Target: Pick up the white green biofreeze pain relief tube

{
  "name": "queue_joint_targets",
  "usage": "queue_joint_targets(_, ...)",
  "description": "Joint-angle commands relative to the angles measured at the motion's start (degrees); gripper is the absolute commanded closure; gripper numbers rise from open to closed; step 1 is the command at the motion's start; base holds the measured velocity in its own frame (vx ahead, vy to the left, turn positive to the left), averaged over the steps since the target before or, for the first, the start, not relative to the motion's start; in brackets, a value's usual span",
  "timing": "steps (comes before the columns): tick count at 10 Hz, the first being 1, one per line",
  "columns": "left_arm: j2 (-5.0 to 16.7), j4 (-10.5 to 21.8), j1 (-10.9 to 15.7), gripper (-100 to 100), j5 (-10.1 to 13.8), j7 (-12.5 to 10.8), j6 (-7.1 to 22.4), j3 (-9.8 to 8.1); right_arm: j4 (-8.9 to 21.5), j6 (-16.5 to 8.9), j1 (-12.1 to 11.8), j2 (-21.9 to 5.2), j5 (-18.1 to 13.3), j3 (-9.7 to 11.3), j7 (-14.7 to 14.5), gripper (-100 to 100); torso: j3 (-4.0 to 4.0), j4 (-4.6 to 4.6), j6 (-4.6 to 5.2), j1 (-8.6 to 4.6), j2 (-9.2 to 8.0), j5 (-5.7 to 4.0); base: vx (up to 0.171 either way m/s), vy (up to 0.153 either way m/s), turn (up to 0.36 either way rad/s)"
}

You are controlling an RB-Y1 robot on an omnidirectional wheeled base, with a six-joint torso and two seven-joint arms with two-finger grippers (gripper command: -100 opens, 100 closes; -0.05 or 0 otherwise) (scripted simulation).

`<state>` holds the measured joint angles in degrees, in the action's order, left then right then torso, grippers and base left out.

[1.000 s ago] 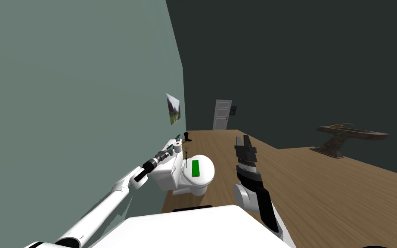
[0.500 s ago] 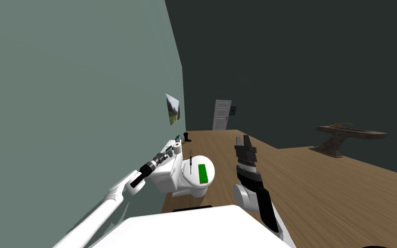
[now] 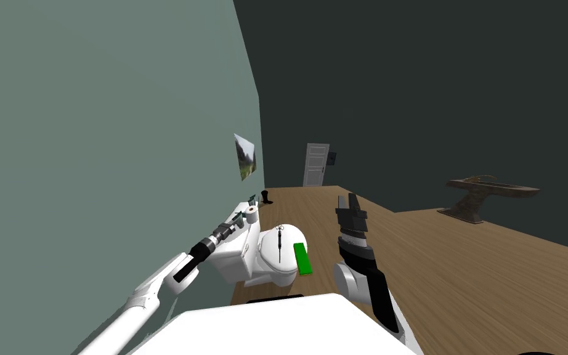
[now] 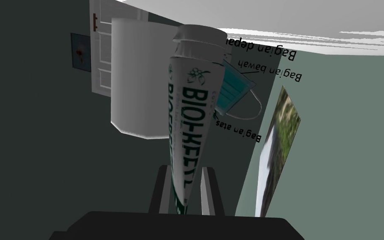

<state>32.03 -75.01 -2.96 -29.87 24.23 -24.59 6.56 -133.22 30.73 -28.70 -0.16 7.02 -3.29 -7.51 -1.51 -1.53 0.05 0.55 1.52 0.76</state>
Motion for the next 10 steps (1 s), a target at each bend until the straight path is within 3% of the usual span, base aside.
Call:
queue_joint_targets(1, 0.0, -2.9, -2.1, 100, -0.3, -0.2, 0.9, 0.01, 0.0, 0.0, 0.0, 0.0, 0.0, 0.0, 0.0, 0, 0.0, 0.0, 0.0, 0.0, 0.0, 0.0, 0.031, 0.005, 0.009)
queue_joint_targets(2, 0.0, -3.8, -2.1, 100, -0.3, -0.2, 0.9, 0.01, 0.0, 0.0, 0.0, 0.0, 0.0, 0.0, 0.0, 0, 0.01, -0.01, 0.01, 0.0, -0.04, 0.01, 0.0, 0.0, 0.0)
queue_joint_targets(3, 0.4, -5.7, -4.6, 100, -1.5, -1.1, 2.0, -1.25, 0.0, 0.0, 0.0, 0.0, 0.0, 0.0, 0.0, 0, 0.06, 0.02, 0.03, -0.04, -0.12, 0.0, 0.046, 0.003, -0.075)
queue_joint_targets(4, 0.4, -8.0, -6.6, 100, -1.5, -1.1, 2.0, -1.25, 0.0, 0.0, 0.0, 0.0, 0.0, 0.0, 0.0, 0, 0.03, 0.01, 0.0, 0.01, -0.05, 0.0, 0.061, 0.001, -0.022)
queue_joint_targets(5, 0.4, -9.1, -6.6, 100, -1.5, -1.1, 2.0, -1.25, 0.0, 0.0, 0.0, 0.0, 0.0, 0.0, 0.0, 0, -0.01, -0.01, -0.01, 0.0, 0.01, 0.01, 0.028, 0.001, 0.02)
queue_joint_targets(6, 0.8, -11.1, -9.1, 100, -2.6, -2.1, 3.0, -2.51, 0.0, 0.0, 0.0, 0.0, 0.0, 0.0, 0.0, 0, 0.02, 0.01, 0.02, -0.03, -0.04, 0.0, 0.048, 0.002, -0.057)
queue_joint_targets(7, 0.8, -13.0, -10.8, 100, -2.6, -2.1, 3.0, -2.51, 0.0, 0.0, 0.0, 0.0, 0.0, 0.0, 0.0, 0, 0.01, 0.01, 0.01, 0.0, -0.01, -0.01, 0.057, 0.01, -0.033)
queue_joint_targets(8, 0.8, -14.3, -11.1, 100, -2.6, -2.1, 3.0, -2.51, 0.0, 0.0, 0.0, 0.0, 0.0, 0.0, 0.0, 0, 0.0, 0.0, 0.0, 0.02, 0.01, 0.0, 0.031, 0.01, 0.01)
queue_joint_targets(9, 0.7, -13.3, -10.6, 100, -2.6, -2.1, 3.1, -2.4, 0.0, 0.0, 0.0, 0.0, 0.0, 0.0, 0.0, 0, 0.02, 0.03, 0.03, 0.0, -0.03, -0.01, 0.01, 0.003, 0.002)
queue_joint_targets(10, 0.7, -13.4, -10.6, 0, -2.6, -2.0, 3.1, -2.42, 0.0, 0.0, 0.0, 0.0, 0.0, 0.0, 0.0, 0, 0.05, 0.03, 0.04, -0.02, -0.09, -0.01, 0.0, 0.0, 0.0)
